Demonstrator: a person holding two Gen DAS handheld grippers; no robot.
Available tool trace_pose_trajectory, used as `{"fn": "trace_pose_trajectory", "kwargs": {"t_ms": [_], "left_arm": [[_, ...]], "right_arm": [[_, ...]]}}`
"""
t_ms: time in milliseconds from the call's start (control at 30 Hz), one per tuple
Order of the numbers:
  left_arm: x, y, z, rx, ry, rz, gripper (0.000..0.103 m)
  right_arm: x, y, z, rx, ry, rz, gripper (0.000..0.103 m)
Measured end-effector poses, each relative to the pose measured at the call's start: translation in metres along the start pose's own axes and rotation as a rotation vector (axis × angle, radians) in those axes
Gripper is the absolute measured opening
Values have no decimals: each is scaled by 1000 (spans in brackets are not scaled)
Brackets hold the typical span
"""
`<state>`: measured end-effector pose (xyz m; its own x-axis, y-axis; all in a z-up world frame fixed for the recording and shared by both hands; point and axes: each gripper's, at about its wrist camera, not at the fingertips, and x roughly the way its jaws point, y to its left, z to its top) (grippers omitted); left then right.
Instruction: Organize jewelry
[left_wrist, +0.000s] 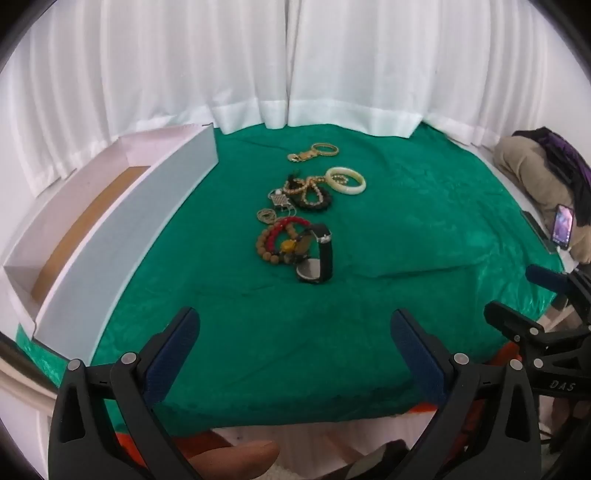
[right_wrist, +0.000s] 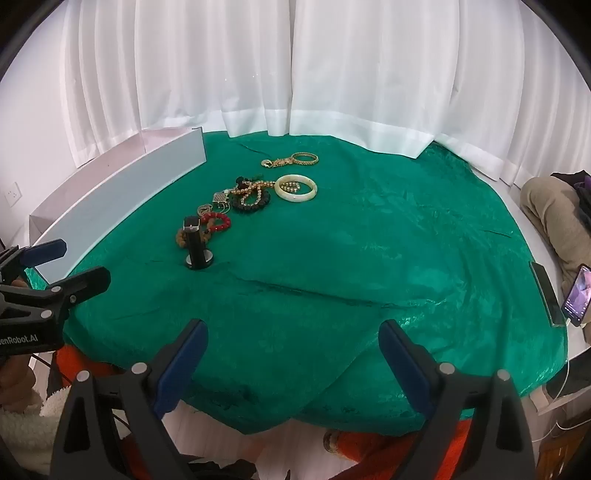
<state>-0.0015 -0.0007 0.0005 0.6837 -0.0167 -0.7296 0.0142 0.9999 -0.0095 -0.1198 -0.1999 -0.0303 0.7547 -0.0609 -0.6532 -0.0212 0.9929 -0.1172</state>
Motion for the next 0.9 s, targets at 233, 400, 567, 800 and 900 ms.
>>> {"fn": "trace_pose_trajectory", "kwargs": {"t_ms": [233,400,567,800,900], "left_arm": [[-2,1,-1,2,2,-8,103],[5,3,-4,-11,20,-1,103],[5,1,-5,-2,27,-3,103],[6,-1,-5,-1,33,-1,103],[6,-1,-4,0,34,0,103]], "right_arm": [[2,0,-2,-7,-3,4,96],[-1,2,-1,-4,-7,1,96],[0,4,-1,-7,-4,3,96],[1,1,-2,-1,-3,6,96],[1,1,-1,-1,-4,6,96]]}}
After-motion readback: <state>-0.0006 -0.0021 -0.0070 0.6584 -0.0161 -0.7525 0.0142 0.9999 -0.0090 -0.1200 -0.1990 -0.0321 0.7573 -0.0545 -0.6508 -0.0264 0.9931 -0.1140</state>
